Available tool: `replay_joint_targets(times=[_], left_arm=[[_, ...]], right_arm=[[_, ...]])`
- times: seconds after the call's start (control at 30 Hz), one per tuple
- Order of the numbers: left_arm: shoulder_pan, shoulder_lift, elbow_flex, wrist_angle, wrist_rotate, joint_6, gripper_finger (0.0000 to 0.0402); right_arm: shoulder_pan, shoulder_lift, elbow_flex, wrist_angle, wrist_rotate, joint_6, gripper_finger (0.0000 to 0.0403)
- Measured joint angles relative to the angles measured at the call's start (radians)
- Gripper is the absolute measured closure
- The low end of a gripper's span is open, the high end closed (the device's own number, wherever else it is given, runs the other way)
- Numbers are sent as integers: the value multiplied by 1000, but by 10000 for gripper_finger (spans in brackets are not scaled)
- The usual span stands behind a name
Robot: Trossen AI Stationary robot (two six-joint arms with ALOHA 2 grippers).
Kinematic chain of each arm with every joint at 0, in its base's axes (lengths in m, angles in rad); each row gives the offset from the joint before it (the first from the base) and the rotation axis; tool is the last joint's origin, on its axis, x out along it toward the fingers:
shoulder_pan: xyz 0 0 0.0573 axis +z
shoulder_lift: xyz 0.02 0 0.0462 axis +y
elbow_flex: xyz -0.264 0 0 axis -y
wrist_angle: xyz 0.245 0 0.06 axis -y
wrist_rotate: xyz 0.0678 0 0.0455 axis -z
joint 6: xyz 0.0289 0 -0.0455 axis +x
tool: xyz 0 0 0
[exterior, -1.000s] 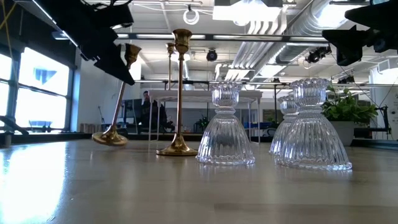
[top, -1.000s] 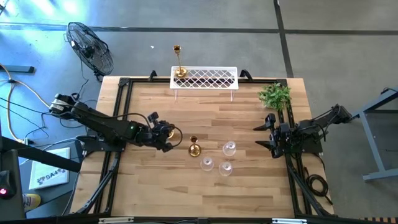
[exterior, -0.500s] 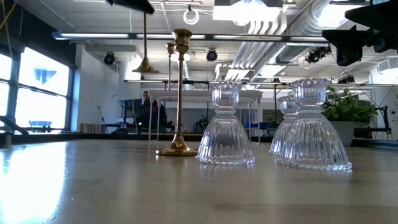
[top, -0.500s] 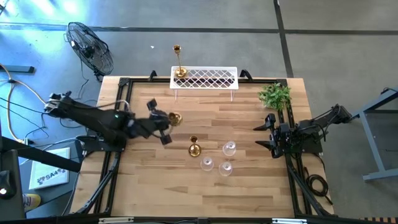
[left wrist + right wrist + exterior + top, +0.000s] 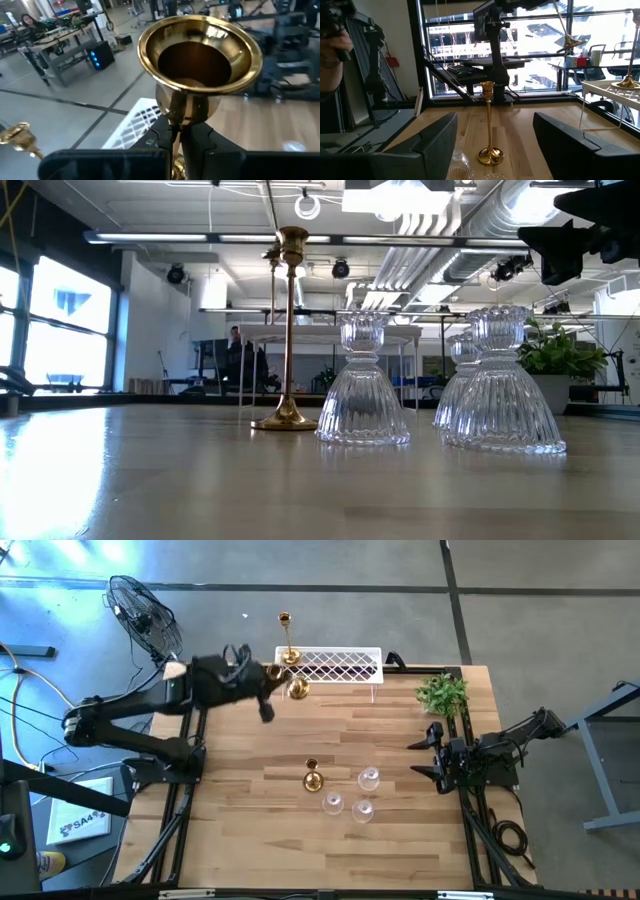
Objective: Pick & Place candle stick holders
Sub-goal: Put the left gold candle holder on the shelf
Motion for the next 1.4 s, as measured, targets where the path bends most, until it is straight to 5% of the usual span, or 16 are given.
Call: replay_joint_targets(times=[0.17,0.4,0.67,0.93,1.4], left_arm=[[146,70,14,76,190,-34,394],[248,199,19,226,319,-37,394],[314,359,206,138,329,-13,394],[392,510,458,-116,345,-12,394],[471,574,480,-93,490,-59,394]], right_arm=[[0,0,0,0,12,-2,146],[0,0,0,-1,21,-6,146],[0,0,0,-1,46,-8,146],[0,0,0,-21,56,-8,146],[0,0,0,-23,52,-1,146]])
